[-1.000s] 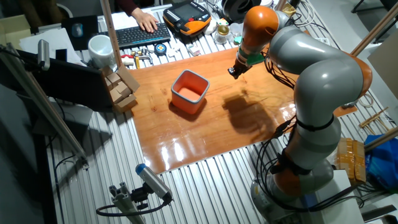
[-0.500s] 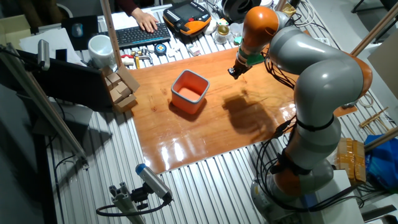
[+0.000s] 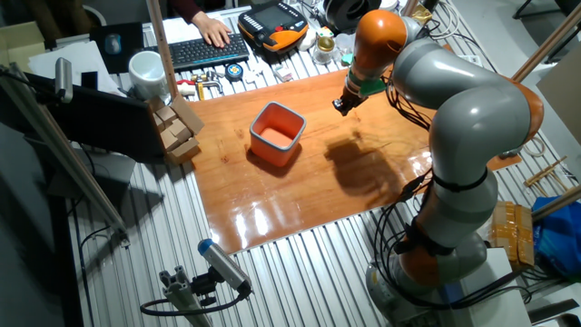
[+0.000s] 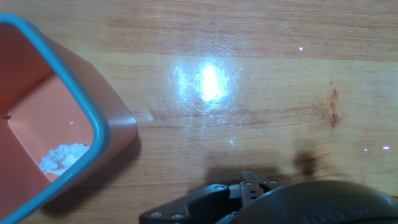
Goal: Put the garbage in the trash can
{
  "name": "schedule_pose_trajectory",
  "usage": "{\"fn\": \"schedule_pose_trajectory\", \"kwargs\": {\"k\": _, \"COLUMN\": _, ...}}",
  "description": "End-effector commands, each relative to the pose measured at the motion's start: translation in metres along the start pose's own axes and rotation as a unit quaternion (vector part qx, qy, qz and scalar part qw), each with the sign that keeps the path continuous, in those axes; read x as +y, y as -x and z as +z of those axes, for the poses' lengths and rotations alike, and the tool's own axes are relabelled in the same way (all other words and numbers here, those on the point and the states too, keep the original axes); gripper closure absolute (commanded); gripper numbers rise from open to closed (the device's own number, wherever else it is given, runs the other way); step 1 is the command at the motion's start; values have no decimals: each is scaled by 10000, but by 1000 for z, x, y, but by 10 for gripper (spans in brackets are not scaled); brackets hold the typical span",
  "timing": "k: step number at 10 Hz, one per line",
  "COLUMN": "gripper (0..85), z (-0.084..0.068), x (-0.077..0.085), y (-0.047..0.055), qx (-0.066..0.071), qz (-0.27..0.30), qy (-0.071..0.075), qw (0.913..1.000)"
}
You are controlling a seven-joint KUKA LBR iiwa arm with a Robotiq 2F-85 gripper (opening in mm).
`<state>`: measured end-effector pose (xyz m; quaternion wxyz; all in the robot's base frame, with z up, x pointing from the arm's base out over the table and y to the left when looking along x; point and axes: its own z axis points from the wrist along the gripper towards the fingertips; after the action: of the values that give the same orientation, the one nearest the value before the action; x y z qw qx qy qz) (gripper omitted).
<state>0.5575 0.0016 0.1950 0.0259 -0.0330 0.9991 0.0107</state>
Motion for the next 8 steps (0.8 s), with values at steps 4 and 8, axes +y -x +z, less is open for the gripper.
{"fn": "schedule_pose_trajectory", "kwargs": {"k": 4, "gripper": 850, "z": 6, "x": -2, "y": 1, "qx": -39, "qz": -6, "qy": 21, "qw": 10000}}
{"fn": "schedule_pose_trajectory", "kwargs": {"k": 8, "gripper": 850, "z": 7, "x": -2, "y": 1, "qx": -39, "qz": 2, "qy": 28, "qw": 10000}}
